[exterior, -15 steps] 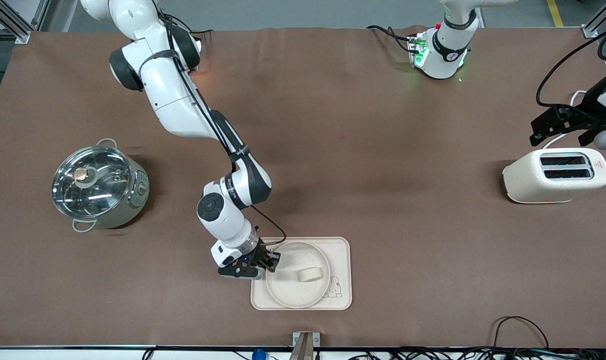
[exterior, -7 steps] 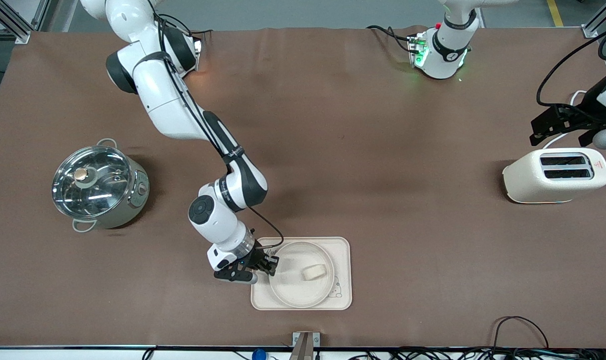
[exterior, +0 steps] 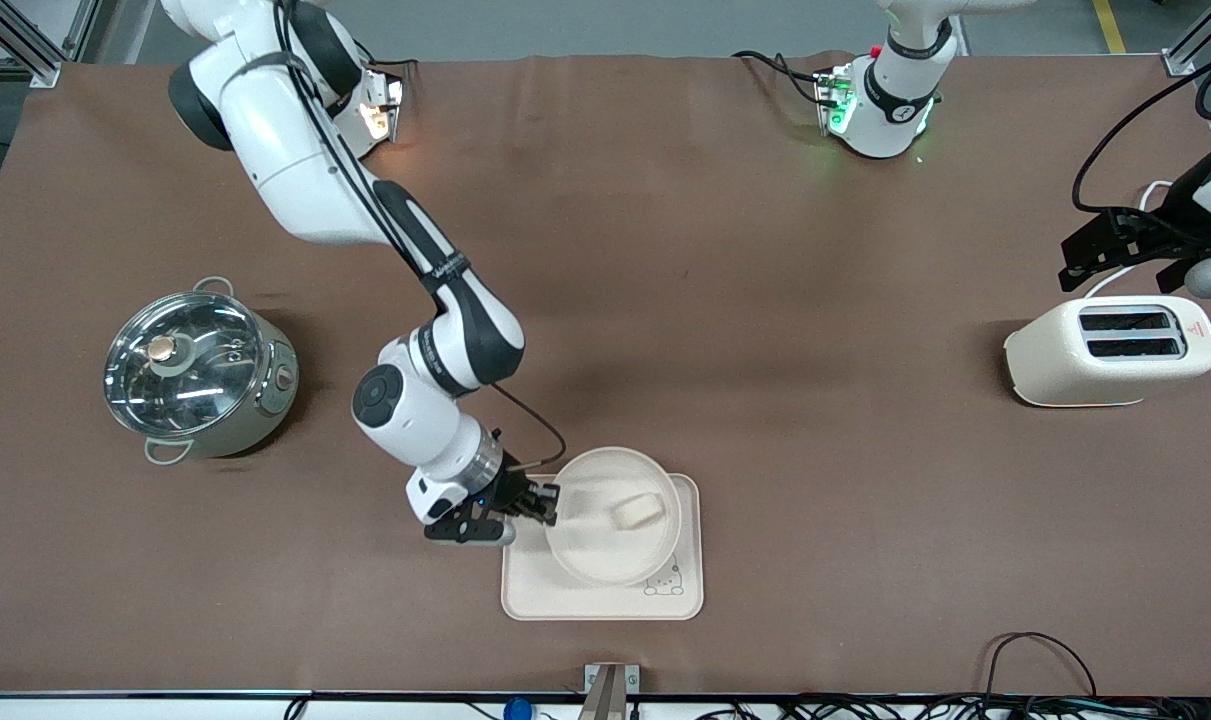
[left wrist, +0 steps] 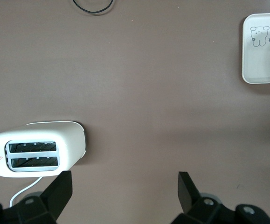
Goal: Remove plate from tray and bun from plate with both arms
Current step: 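Lift the plate with bun off the tray and set it down beyond, then open the right gripper at the plate while the left gripper reaches the bun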
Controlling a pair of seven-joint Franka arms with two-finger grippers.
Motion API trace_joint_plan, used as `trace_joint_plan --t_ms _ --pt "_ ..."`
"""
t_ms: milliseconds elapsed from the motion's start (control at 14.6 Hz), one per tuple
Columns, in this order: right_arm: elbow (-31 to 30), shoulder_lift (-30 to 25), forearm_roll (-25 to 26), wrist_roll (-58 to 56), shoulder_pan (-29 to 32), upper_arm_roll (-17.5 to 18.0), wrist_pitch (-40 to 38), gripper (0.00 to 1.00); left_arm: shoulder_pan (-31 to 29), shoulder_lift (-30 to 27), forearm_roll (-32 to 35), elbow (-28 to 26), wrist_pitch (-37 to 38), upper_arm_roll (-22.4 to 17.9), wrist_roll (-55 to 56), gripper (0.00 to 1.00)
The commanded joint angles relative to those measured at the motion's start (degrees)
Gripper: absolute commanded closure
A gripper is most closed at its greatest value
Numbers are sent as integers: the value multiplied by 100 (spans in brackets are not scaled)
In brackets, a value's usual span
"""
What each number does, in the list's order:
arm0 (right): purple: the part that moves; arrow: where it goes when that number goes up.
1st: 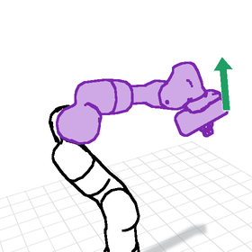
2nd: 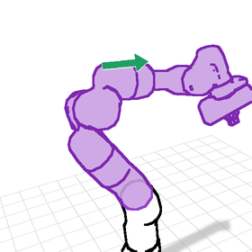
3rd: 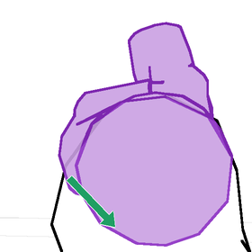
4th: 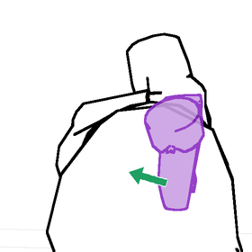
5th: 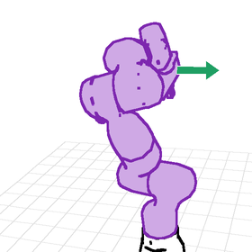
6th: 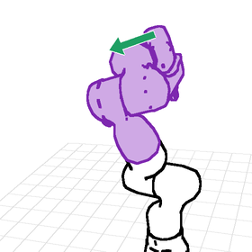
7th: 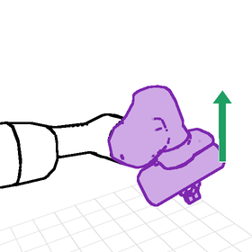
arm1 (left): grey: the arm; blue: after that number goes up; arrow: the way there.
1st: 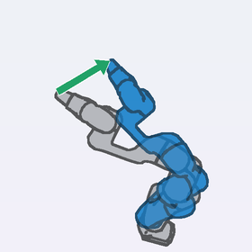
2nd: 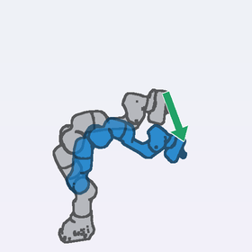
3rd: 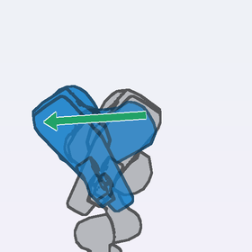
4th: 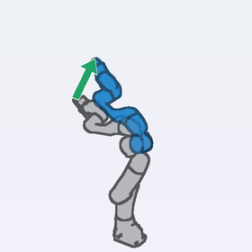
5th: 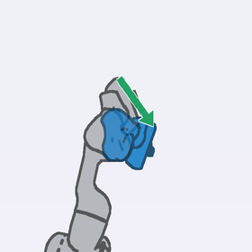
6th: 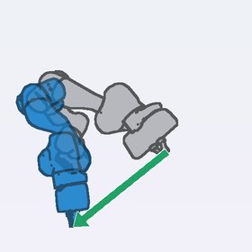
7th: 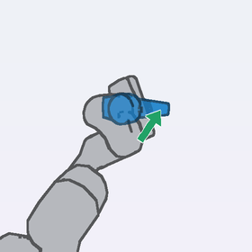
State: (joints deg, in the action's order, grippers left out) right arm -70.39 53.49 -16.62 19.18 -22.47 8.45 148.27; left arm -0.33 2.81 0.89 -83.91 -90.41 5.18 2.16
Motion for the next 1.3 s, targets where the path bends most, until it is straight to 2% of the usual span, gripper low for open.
trace_joint_plan --t_ms 0,137,343,480,823,891,960,1029,1166,1234 --pt "-1946 -1040 -60 -116 15 271 822 100 -11 9 34 94 94 9 -128 0" --pt "-2765 -1322 -60 -99 23 499 1211 100 -11 0 34 85 102 9 -128 0" --pt "-3637 -1613 -69 -64 14 649 1738 100 -11 8 25 77 146 9 -120 0" --pt "-3876 -1649 -78 -20 146 781 1855 100 -11 9 25 68 146 9 -93 0" --pt "-4237 -1763 -78 -2 155 781 1846 99 25 9 25 -20 374 53 -23 0" --pt "-4237 -1754 -78 85 164 781 1785 81 25 9 -10 -72 445 53 3 0" --pt "-4237 -1763 -78 216 164 773 1793 36 25 0 -45 -143 437 53 82 0" --pt "-4246 -1798 -78 287 155 773 1793 3 77 17 -62 -178 376 62 265 0" --pt "-4254 -2095 -78 314 181 773 1663 0 453 174 -71 -170 218 219 792 0" --pt "-4228 -2315 -78 332 234 764 1244 0 682 332 -71 -170 121 264 1256 0"
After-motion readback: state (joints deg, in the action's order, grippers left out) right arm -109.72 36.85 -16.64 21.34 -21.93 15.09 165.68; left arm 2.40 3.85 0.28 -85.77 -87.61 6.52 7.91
